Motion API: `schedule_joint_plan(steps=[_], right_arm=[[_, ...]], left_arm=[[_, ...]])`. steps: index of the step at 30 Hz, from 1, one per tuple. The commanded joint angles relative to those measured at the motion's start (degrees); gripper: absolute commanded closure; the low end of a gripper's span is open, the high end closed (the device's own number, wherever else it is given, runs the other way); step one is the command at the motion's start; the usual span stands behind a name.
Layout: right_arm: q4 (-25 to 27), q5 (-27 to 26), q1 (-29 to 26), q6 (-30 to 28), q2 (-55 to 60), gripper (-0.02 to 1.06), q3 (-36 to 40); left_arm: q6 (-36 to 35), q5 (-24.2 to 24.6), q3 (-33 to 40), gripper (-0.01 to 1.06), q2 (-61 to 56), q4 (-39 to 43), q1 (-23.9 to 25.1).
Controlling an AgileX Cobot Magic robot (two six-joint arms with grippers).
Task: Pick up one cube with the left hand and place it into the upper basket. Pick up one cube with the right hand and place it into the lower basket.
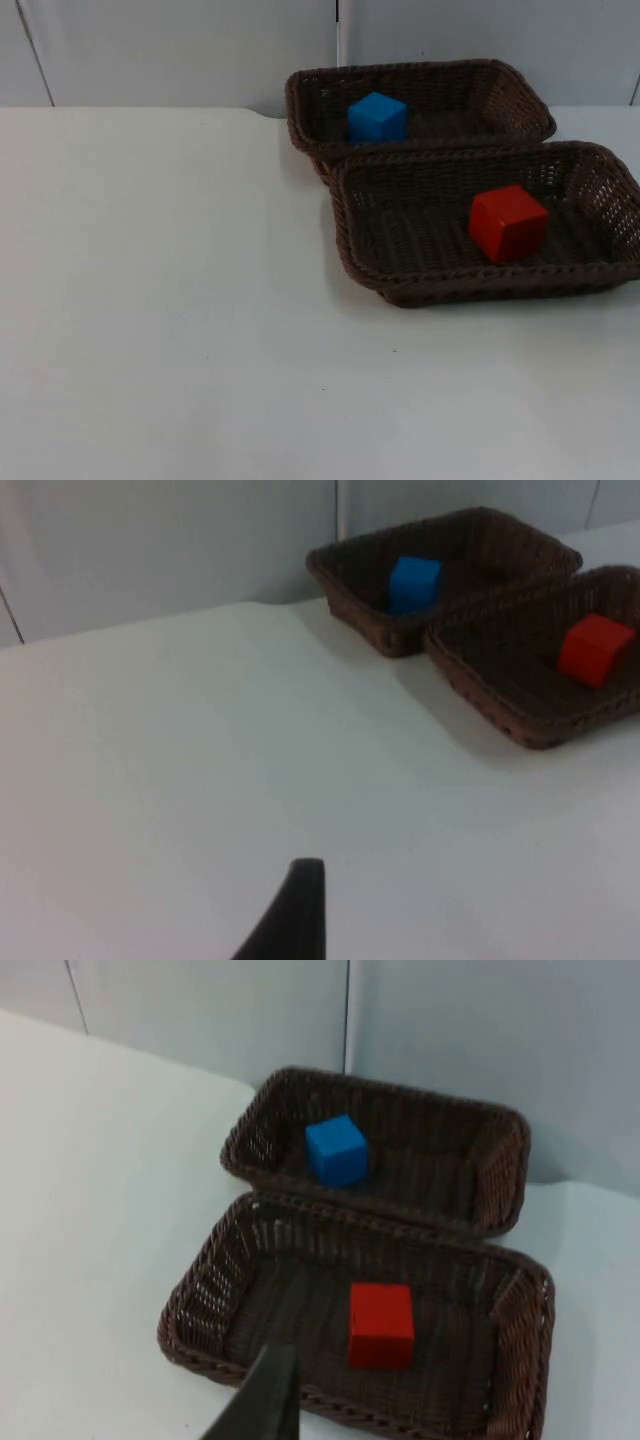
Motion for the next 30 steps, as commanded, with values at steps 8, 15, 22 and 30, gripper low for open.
schedule_joint_plan(steps=[8,15,22,30], right_arm=[[0.31,6.11,-0.23,-0.57,-12.4,0.08,3.24],[0.67,12.98,-0.23,-0.3,-20.6,0.08,3.24],[1.24,19.37,-0.23,-0.3,-29.22,0.08,3.24],[1.85,25.6,-0.23,-0.3,-35.13,0.08,3.4]], left_arm=[[-0.56,7.09,-0.01,0.13,-0.28,3.34,-0.16],[-0.9,6.68,0.38,0.13,-0.28,3.34,-0.16],[-1.31,5.1,1.5,0.13,-0.28,3.14,-0.16],[-1.31,5.1,1.5,0.13,-0.28,3.14,-0.16]])
